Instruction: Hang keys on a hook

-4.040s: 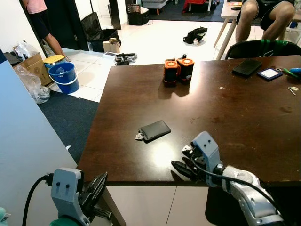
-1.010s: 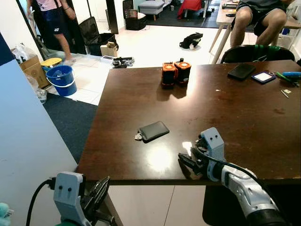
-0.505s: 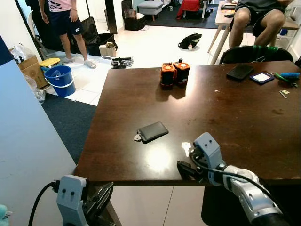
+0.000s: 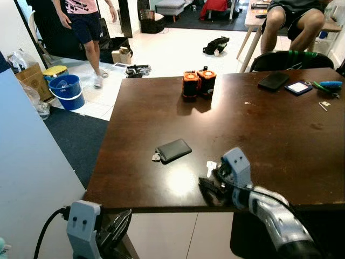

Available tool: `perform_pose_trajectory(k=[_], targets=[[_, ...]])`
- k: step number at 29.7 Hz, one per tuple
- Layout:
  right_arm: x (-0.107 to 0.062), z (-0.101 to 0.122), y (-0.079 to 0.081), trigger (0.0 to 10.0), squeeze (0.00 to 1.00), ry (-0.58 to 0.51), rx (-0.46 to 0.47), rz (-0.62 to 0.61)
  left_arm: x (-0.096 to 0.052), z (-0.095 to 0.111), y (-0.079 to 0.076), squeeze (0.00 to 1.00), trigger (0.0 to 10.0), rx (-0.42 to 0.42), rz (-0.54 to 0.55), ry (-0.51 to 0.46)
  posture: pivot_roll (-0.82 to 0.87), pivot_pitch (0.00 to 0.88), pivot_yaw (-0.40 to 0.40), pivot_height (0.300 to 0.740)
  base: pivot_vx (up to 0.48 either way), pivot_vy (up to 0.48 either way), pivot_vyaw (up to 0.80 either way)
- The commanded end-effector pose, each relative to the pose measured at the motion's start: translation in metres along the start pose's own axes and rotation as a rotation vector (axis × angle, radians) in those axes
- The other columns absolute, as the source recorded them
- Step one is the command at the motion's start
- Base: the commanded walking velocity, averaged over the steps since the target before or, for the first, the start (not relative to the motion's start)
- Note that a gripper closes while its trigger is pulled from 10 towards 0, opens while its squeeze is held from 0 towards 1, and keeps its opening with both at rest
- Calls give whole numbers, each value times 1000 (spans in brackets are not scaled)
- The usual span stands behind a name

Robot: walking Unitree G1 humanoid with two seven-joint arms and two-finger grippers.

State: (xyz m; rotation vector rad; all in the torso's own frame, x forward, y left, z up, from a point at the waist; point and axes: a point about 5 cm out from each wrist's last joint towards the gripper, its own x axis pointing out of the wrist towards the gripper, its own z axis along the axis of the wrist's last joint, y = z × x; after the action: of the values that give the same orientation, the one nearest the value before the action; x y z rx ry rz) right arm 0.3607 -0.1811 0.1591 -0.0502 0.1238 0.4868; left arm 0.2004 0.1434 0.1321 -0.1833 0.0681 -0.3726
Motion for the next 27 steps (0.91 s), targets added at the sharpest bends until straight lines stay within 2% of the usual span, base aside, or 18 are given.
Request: perform_pose_trajectory(k=[1, 9, 17, 20, 27], targets=[[3, -2, -3, 10000, 0, -46, 100, -48, -4, -1, 2, 0, 10000, -5, -7, 17, -32, 116, 182, 740, 0, 0, 0], [9, -3, 0, 10000, 0, -55, 142, -67, -7, 1, 1, 0, 10000, 1, -13, 23, -8, 132, 186, 740, 0, 0, 0], [14, -17, 8, 10000, 0, 51, 109, -8, -11, 2, -1, 0, 10000, -1, -18, 33, 0, 143, 186, 740, 0, 0, 0], [13, -29, 14, 10000, 0, 165, 77, 67, -13, 1, -2, 0, 10000, -4, -30, 45, 1, 145, 186, 740, 0, 0, 0], [10, -36, 18, 10000, 0, 232, 51, 126, -14, 1, -3, 0, 10000, -6, -42, 53, 3, 145, 187, 740, 0, 0, 0]])
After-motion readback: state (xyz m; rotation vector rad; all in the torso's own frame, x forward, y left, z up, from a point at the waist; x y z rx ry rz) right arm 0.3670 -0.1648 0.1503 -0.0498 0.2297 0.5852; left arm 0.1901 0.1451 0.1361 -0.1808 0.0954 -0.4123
